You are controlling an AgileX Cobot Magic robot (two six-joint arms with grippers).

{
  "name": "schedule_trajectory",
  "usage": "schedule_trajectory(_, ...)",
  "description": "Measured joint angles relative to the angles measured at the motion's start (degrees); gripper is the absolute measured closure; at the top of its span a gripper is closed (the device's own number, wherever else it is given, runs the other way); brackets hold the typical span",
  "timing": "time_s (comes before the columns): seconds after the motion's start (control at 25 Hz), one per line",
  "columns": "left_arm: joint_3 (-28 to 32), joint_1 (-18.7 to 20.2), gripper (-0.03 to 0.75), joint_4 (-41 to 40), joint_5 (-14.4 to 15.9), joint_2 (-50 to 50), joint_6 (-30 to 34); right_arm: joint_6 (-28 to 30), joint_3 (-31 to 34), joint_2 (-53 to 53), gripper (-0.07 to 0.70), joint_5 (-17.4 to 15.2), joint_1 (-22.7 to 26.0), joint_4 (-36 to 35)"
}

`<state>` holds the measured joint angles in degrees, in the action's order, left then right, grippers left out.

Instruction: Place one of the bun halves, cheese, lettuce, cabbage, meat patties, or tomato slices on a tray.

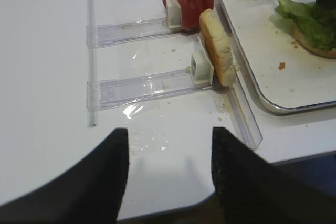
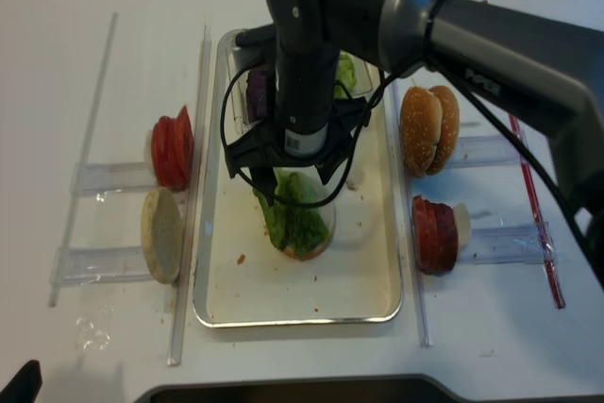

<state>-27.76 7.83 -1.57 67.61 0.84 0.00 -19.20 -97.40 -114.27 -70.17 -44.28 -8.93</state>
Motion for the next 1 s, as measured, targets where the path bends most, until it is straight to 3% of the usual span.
schedule_trajectory(0.28, 0.0, 0.0, 0.370, 0.0, 0.0, 0.0, 0.0, -0.2, 0.0, 4.1, 0.078, -0.2, 0.4, 1.1)
schedule_trajectory(0.44, 0.0, 0.0, 0.370, 0.0, 0.0, 0.0, 0.0, -0.3, 0.6, 5.9, 0.078, -0.3, 3.1, 2.5)
schedule_trajectory(0.68, 0.0, 0.0, 0.370, 0.0, 0.0, 0.0, 0.0, -0.3, 4.8, 12.2, 0.078, -0.4, 10.4, 6.6)
schedule_trajectory(1.0, 0.0, 0.0, 0.370, 0.0, 0.0, 0.0, 0.0, -0.3, 17.5, 25.1, 0.078, -0.6, 21.9, 9.6)
